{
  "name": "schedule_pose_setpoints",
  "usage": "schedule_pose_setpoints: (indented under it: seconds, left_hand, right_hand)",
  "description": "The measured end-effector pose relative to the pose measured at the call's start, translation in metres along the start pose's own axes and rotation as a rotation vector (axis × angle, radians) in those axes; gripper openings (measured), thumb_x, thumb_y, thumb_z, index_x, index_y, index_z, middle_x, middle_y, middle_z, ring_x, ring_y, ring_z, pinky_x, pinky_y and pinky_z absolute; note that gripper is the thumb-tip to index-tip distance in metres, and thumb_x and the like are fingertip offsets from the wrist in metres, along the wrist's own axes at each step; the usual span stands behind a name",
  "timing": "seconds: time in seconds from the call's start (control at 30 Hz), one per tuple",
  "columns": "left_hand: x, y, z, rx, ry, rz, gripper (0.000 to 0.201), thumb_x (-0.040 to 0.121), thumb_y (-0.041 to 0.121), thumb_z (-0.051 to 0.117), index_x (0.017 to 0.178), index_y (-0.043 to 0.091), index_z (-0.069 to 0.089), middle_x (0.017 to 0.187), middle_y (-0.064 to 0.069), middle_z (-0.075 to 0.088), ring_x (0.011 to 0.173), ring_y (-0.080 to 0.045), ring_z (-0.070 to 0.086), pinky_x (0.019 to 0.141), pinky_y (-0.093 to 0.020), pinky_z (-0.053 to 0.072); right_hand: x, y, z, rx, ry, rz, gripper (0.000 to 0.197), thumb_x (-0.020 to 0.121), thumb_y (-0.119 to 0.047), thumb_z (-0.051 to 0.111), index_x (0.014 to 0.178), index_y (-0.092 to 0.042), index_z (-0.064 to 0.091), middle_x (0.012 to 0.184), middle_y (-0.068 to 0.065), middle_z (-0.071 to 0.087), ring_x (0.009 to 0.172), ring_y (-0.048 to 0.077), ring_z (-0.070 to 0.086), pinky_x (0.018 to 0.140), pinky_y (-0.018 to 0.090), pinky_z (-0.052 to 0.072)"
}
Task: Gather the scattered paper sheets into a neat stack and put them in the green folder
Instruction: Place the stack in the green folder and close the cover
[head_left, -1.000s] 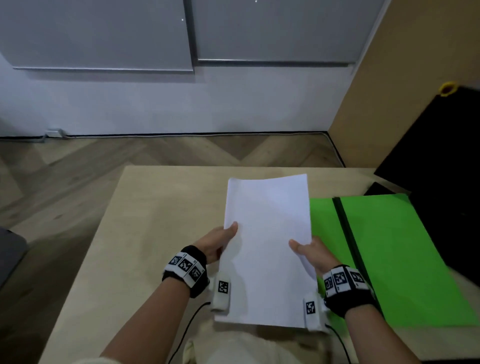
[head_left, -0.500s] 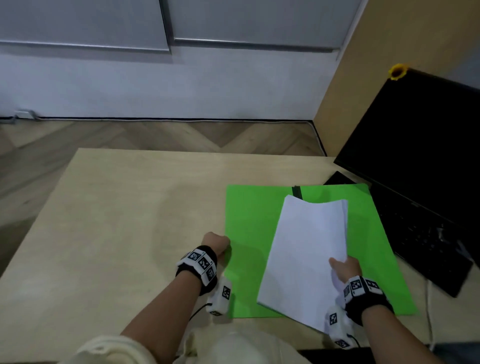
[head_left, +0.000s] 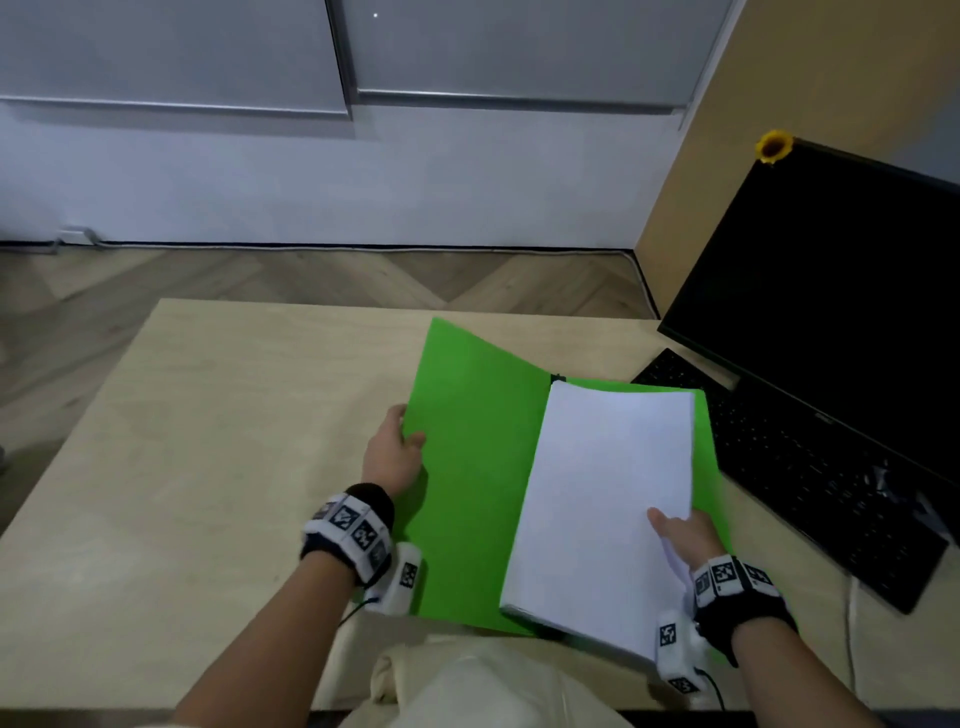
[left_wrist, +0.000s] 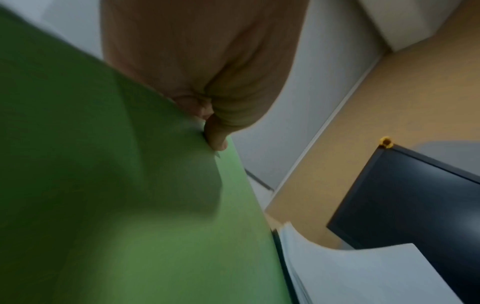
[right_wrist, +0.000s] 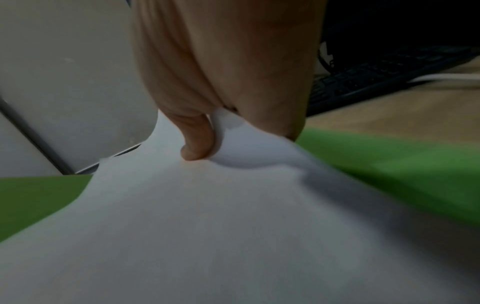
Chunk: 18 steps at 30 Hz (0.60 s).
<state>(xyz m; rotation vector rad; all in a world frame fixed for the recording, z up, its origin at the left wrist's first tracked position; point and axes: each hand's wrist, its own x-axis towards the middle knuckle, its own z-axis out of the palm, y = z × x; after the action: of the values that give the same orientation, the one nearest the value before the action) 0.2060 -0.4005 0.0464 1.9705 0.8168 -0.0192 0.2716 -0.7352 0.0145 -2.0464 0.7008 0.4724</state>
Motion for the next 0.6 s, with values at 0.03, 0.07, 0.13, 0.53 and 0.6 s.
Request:
schedule_pose_setpoints:
  seconds: [0.03,0.07,0.13,0.53,0.6]
  left_hand:
    - [0.001,0.003,-0.014,0.011,0.018,0.043,0.047,0.097,0.008,0.051,0.142,0.009,0.040,0.137,-0.017,0.057,0.123,-0.034,0.056,0.103,-0.045,0.045]
    - [0.000,0.007,-0.028,0.028,0.024,0.074,0.047,0.096,0.007,0.052,0.142,0.009,0.041,0.136,-0.017,0.058,0.123,-0.034,0.056,0.104,-0.047,0.045]
    - [-0.001,0.011,-0.053,0.056,0.060,0.119,0.049,0.095,0.008,0.054,0.143,0.009,0.042,0.136,-0.017,0.058,0.123,-0.034,0.056,0.104,-0.051,0.045]
    - [-0.018,0.024,-0.096,0.139,0.194,0.151,0.030,0.098,0.008,0.047,0.128,0.005,0.054,0.106,-0.009,0.066,0.098,-0.029,0.063,0.089,-0.041,0.051]
    - [-0.022,0.025,-0.097,0.126,0.190,0.141,0.027,0.099,0.008,0.045,0.123,0.005,0.057,0.106,-0.011,0.066,0.096,-0.030,0.063,0.089,-0.042,0.052]
  right_hand:
    - [0.003,-0.005,-0.002,0.000,0.002,-0.028,0.053,0.089,-0.005,0.059,0.131,0.020,0.038,0.142,0.028,0.042,0.130,0.038,0.044,0.106,0.037,0.033]
    - [0.004,-0.009,-0.002,0.000,-0.006,-0.051,0.049,0.089,-0.004,0.058,0.129,0.019,0.041,0.139,0.028,0.045,0.127,0.038,0.046,0.104,0.037,0.034]
    - [0.004,-0.019,0.005,-0.004,-0.050,-0.084,0.045,0.090,-0.002,0.056,0.129,0.017,0.044,0.136,0.026,0.048,0.124,0.038,0.049,0.100,0.035,0.036]
    - [-0.010,-0.059,0.092,-0.106,-0.217,-0.146,0.048,0.090,-0.004,0.056,0.130,0.018,0.041,0.139,0.028,0.045,0.128,0.038,0.046,0.101,0.035,0.036]
    - [-0.005,-0.060,0.099,-0.188,-0.229,-0.159,0.048,0.090,-0.007,0.057,0.130,0.017,0.043,0.138,0.028,0.047,0.127,0.038,0.047,0.101,0.034,0.037]
